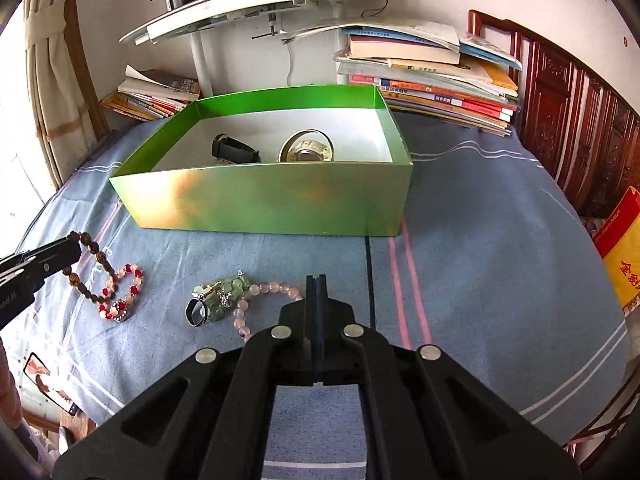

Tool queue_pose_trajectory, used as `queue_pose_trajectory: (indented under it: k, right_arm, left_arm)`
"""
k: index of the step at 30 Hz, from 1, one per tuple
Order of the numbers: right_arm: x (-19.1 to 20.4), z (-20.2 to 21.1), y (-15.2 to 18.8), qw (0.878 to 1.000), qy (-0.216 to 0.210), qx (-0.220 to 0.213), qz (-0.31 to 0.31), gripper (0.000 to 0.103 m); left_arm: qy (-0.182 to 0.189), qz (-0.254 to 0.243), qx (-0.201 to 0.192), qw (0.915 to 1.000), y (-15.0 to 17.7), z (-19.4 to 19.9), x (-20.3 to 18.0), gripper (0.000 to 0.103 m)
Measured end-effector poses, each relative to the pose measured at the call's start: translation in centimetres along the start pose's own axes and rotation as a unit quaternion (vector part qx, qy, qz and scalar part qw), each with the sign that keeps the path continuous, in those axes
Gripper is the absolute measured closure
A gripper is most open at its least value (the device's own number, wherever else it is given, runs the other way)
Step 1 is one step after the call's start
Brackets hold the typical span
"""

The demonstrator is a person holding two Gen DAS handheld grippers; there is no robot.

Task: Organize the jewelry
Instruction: 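Grasp and lift the brown bead bracelet with the left tool while the right tool closes at the pink bracelet, then carry the pink bracelet with the right tool while the left tool carries the brown bracelet over the box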

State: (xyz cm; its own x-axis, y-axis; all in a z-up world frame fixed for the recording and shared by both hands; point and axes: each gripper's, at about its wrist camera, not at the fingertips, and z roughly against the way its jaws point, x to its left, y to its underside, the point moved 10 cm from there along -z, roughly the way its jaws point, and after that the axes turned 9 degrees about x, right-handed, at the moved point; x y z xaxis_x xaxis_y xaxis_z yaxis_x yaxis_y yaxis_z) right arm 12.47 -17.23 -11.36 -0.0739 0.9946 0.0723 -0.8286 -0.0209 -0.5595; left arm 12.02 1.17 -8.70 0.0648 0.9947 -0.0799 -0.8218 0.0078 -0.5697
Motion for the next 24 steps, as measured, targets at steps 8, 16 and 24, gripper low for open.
queue_pose_trajectory:
  k: [8, 16, 24]
  right_arm:
    - [-0.9, -1.8, 0.5, 1.0, 0.008, 0.023, -0.013, 0.103]
    - [-0.2, -3.6, 0.8, 0.999, 0.01, 0.045, 0.001, 0.073]
    - [2.2, -4.5, 1.2, 0.998, -0.004, 0.056, 0.039, 0.095]
  left_arm:
    - [-0.023, 0.054, 0.016, 0.9981, -0.2, -1.3, 5.0, 0.091]
    - [-0.029, 0.077, 0.016, 0.9965, -0.4, -1.2, 7.4, 0.091]
    - [-0.02, 0.081, 0.026, 0.9962, -0.4, -1.8, 7.6, 0.091]
